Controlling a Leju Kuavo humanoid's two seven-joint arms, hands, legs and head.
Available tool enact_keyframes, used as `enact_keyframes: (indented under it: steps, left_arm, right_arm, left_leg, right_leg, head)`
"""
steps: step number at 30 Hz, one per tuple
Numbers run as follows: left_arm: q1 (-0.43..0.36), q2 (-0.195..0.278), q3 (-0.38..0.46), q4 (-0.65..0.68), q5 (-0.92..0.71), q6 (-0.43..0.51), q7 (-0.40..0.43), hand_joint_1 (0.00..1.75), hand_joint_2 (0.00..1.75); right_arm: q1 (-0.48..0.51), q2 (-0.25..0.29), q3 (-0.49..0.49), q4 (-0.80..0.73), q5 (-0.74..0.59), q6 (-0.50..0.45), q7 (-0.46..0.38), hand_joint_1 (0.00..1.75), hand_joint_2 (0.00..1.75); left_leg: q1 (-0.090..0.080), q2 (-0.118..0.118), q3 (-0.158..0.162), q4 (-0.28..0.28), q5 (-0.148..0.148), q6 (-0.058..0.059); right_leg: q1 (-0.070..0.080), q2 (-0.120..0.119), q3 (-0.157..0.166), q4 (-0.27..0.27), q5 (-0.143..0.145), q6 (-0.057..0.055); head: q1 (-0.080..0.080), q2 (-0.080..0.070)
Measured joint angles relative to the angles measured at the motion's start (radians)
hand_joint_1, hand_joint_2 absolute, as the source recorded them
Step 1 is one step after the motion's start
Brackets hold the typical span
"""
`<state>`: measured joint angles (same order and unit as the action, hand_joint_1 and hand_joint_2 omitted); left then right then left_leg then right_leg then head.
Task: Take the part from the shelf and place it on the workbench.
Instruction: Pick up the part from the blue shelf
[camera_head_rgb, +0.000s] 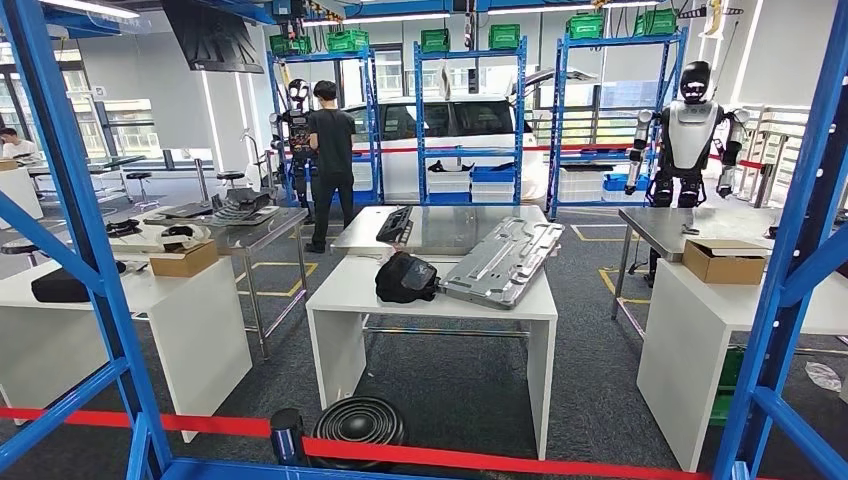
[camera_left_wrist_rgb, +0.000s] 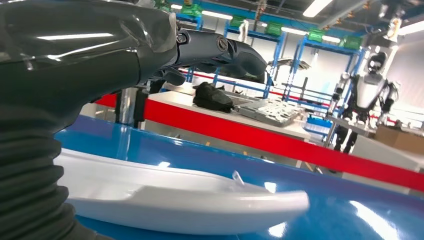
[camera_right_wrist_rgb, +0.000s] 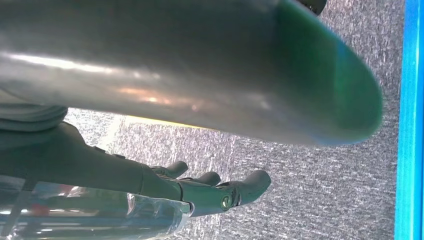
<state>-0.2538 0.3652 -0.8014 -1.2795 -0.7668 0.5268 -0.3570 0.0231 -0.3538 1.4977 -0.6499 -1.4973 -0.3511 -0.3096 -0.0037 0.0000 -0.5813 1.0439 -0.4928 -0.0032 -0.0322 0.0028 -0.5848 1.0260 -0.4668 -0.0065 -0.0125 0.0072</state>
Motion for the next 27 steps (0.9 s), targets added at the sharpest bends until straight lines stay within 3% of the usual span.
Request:
enact_keyframes:
  steps: [3,4,5,6,9,11,15,18,20,21,23,24,25,27]
  left_arm:
    - [-0.003,0.007,-0.006,0.001,-0.011,-0.001,0.007,0.0,1.75]
    - [-0.003,0.008,-0.008,0.003,-0.014,-0.002,0.01,0.0,1.75]
    - [-0.002,0.009,-0.009,0.004,-0.016,-0.003,0.013,0.0,1.75]
    - [-0.002,0.011,-0.01,0.005,-0.018,-0.005,0.015,0.0,1.75]
    - [-0.005,0.019,-0.007,0.006,-0.019,-0.009,0.02,0.0,1.75]
    - [-0.007,0.024,-0.002,0.006,-0.019,-0.012,0.023,0.0,1.75]
    - [-0.007,0.03,0.002,0.004,-0.019,-0.013,0.025,0.0,1.75]
    - [-0.007,0.03,0.001,0.004,-0.019,-0.014,0.025,0.0,1.75]
    - [-0.004,0.03,0.0,0.005,-0.019,-0.017,0.025,0.0,1.75]
    - [-0.004,0.03,-0.001,0.005,-0.019,-0.019,0.026,0.0,1.75]
    - [-0.003,0.029,0.0,0.005,-0.021,-0.022,0.029,0.0,1.75]
    - [-0.004,0.03,0.0,0.005,-0.024,-0.022,0.033,0.0,1.75]
    - [-0.004,0.03,0.002,0.005,-0.028,-0.023,0.038,0.0,1.75]
    - [-0.004,0.032,0.006,0.005,-0.04,-0.024,0.049,0.0,1.75]
  right_arm:
    - [0.001,-0.001,0.0,0.0,0.0,0.003,0.001,0.0,0.0]
    - [0.002,-0.001,0.0,0.0,0.0,0.004,0.001,0.0,0.0]
    - [0.003,-0.001,0.0,0.0,0.0,0.004,0.001,0.0,0.0]
    - [0.003,-0.001,0.0,-0.001,0.0,0.003,0.001,0.0,0.0]
    - [0.003,-0.002,0.0,-0.007,0.0,-0.002,0.0,0.0,0.0]
    - [0.003,-0.003,0.0,-0.013,0.0,-0.005,0.0,0.0,0.0]
    - [0.005,-0.006,0.0,-0.023,0.0,-0.009,0.0,0.0,0.0]
    - [0.005,-0.01,0.0,-0.025,0.0,-0.01,0.0,0.0,0.0]
    - [0.006,-0.012,0.0,-0.025,0.0,-0.01,0.0,0.0,0.0]
    - [0.007,-0.013,0.0,-0.025,0.0,-0.011,0.0,0.0,0.0]
    - [0.007,-0.015,0.0,-0.025,0.0,-0.011,0.0,0.0,0.0]
    - [0.006,-0.016,0.0,-0.025,0.0,-0.011,0.0,0.0,0.0]
    - [0.006,-0.016,0.0,-0.025,0.0,-0.011,0.0,0.0,0.0]
    - [0.004,-0.016,0.0,-0.025,0.0,-0.011,0.0,0.0,0.0]
  left_leg:
    - [0.008,0.0,-0.087,0.182,-0.088,-0.015]
    - [0.01,0.0,-0.113,0.233,-0.103,-0.017]
    - [0.011,0.0,-0.125,0.252,-0.1,-0.017]
    - [0.012,0.0,-0.116,0.229,-0.078,-0.015]
    - [0.005,0.0,-0.021,0.029,0.014,0.006]
    - [-0.003,0.002,0.008,-0.032,0.025,0.017]
    - [-0.001,0.004,0.024,-0.063,0.04,0.031]
    - [-0.001,0.005,0.03,-0.075,0.049,0.038]
    - [-0.003,0.004,0.029,-0.074,0.049,0.038]
    - [-0.003,0.003,0.028,-0.073,0.048,0.037]
    - [-0.002,0.001,0.028,-0.065,0.044,0.032]
    - [-0.004,0.0,0.025,-0.057,0.039,0.027]
    - [-0.005,0.0,0.022,-0.05,0.034,0.022]
    - [-0.008,0.0,0.018,-0.04,0.028,0.015]
  right_leg:
    - [0.0,0.0,-0.001,0.0,0.0,-0.005]
    - [0.0,0.001,-0.001,0.0,0.0,-0.005]
    - [0.001,0.001,-0.001,0.0,0.0,-0.005]
    - [0.002,0.001,-0.001,0.0,0.0,-0.005]
    - [0.006,0.004,0.002,-0.001,-0.001,-0.004]
    - [0.007,0.004,0.001,-0.002,0.0,0.001]
    - [0.007,0.001,-0.01,0.016,-0.011,0.015]
    - [0.008,-0.001,-0.087,0.176,-0.082,0.008]
    - [0.007,-0.001,-0.129,0.262,-0.106,0.014]
    - [0.007,-0.001,-0.125,0.252,-0.096,0.022]
    - [0.004,-0.002,-0.063,0.129,-0.046,0.039]
    - [0.004,-0.002,-0.031,0.065,-0.025,0.041]
    - [0.004,-0.002,-0.008,0.021,-0.011,0.036]
    - [0.008,-0.001,0.003,0.0,-0.005,0.018]
  head:
    - [-0.003,0.0]
    - [-0.004,0.0]
    - [-0.004,0.0]
    - [-0.004,0.0]
    - [-0.004,0.0]
    - [-0.005,0.0]
    - [-0.004,0.0]
    - [0.0,0.0]
    - [0.001,0.0]
    - [0.001,0.0]
    - [0.002,0.0]
    - [0.003,0.0]
    - [0.003,0.0]
    - [0.002,0.0]
